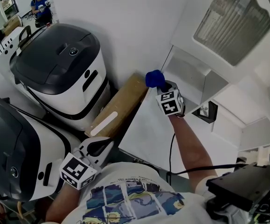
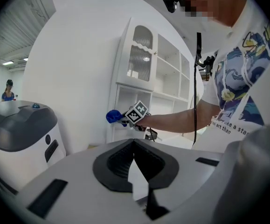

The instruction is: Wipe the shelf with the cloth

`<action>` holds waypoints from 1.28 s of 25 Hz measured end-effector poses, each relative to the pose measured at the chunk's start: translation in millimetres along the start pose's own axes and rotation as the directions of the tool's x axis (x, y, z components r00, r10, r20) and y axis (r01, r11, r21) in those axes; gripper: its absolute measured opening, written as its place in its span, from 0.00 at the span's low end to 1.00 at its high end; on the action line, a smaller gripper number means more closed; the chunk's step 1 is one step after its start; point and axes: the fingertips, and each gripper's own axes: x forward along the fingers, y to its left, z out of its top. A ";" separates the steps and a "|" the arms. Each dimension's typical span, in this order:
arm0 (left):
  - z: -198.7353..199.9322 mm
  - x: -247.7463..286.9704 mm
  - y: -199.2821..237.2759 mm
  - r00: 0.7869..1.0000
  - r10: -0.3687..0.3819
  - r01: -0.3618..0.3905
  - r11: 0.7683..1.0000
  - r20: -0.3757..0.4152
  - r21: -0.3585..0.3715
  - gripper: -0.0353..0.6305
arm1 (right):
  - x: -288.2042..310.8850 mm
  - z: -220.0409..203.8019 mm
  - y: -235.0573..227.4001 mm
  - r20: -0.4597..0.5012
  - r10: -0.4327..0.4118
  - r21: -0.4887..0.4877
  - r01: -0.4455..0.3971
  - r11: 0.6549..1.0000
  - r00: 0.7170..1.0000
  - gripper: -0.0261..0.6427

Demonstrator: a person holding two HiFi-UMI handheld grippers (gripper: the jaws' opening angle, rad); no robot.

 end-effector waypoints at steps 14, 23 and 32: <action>-0.2 6.8 -4.2 1.000 -0.001 0.001 1.000 -0.002 0.005 0.07 | 3.4 -12.8 7.4 0.002 0.032 0.074 -0.032 0.997 0.999 0.14; 0.8 18.0 -17.5 1.000 -0.031 0.031 0.999 -0.007 0.022 0.07 | -15.3 -37.4 -8.9 -0.001 -0.002 0.083 0.002 0.997 1.000 0.14; 3.9 35.8 -37.1 0.996 -0.087 0.088 0.995 -0.023 0.045 0.07 | -44.8 -74.8 -35.7 -0.024 -0.052 0.106 0.054 0.993 0.998 0.14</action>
